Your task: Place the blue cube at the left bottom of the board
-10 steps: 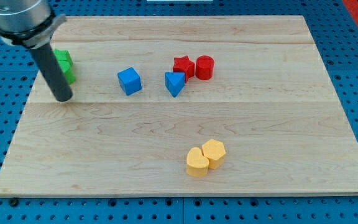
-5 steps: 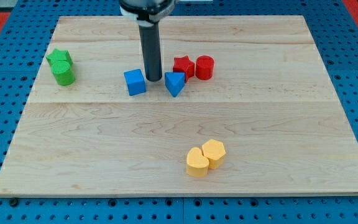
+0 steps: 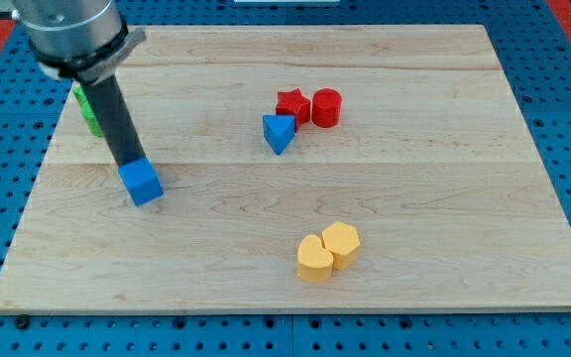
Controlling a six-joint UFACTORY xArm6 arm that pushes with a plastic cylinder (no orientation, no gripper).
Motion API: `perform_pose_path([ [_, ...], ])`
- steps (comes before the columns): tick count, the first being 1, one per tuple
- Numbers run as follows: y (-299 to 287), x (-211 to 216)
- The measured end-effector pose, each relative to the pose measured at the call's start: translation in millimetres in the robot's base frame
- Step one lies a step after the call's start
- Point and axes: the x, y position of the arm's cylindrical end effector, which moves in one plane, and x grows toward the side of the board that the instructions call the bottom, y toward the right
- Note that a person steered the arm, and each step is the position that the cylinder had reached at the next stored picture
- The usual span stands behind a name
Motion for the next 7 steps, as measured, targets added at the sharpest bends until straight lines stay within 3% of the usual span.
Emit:
perform_pose_path([
  [1,58.4,-1.8],
  [2,70.4,32.0],
  [3,17.4,62.0],
  [4,41.2,53.2],
  [5,53.7,24.4],
  [6,23.6,-8.1],
  [7,-17.0,28.3],
])
